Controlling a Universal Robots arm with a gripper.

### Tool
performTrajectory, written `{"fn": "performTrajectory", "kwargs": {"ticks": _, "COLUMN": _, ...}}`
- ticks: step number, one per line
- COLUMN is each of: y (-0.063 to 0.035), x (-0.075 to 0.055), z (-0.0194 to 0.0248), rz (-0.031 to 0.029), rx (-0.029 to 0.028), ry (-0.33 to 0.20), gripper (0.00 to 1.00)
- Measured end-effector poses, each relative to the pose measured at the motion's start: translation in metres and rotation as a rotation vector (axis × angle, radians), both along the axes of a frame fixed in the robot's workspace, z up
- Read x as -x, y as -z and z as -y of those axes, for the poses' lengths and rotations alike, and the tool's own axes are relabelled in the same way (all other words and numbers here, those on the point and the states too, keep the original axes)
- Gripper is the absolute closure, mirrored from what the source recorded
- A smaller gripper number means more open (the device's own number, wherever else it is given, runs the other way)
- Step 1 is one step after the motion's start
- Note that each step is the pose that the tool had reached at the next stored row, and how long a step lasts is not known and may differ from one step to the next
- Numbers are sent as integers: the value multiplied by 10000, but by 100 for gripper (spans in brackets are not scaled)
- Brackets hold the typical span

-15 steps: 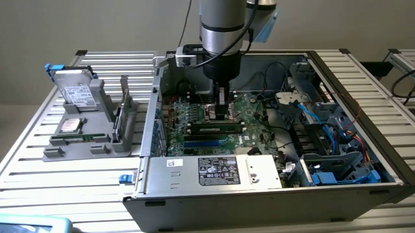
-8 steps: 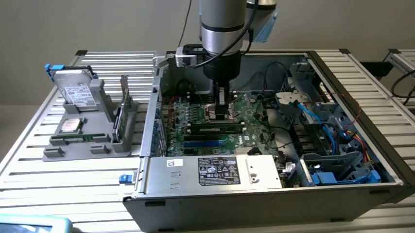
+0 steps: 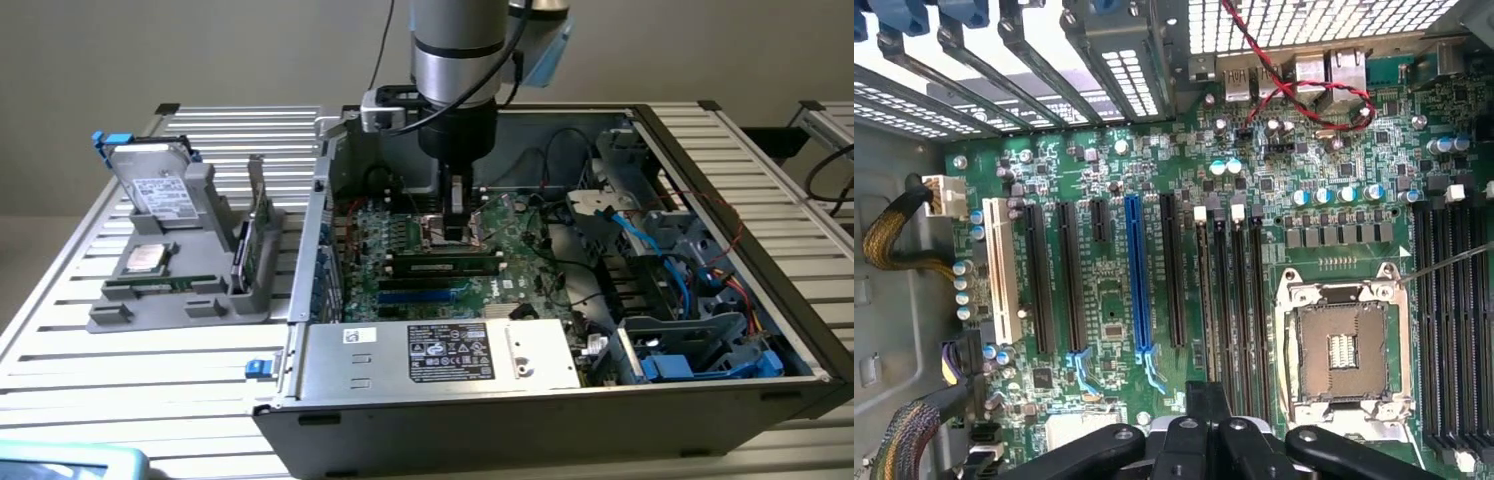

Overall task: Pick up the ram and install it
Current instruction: 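Press down the ram until it locks into place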

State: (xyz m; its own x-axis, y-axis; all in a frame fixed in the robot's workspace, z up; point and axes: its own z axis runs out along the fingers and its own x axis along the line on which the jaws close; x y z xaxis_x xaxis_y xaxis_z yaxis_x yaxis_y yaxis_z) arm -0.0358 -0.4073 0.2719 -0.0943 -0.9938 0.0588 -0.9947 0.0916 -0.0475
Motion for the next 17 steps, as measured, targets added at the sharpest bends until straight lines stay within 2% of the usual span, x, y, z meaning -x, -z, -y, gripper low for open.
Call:
{"fn": "performTrajectory", "kwargs": {"ticks": 5, "y": 7, "x": -67, "z": 5, "rz": -1, "rx": 3, "ry": 3, "gripper": 89}}
{"fn": "performTrajectory", "kwargs": {"ticks": 9, "y": 76, "x": -84, "z": 29, "rz": -1, "rx": 3, "ry": 42, "gripper": 89}}
{"fn": "performTrajectory", "kwargs": {"ticks": 17, "y": 211, "x": -129, "z": 29, "rz": -19, "rx": 5, "ry": 221, "gripper": 89}}
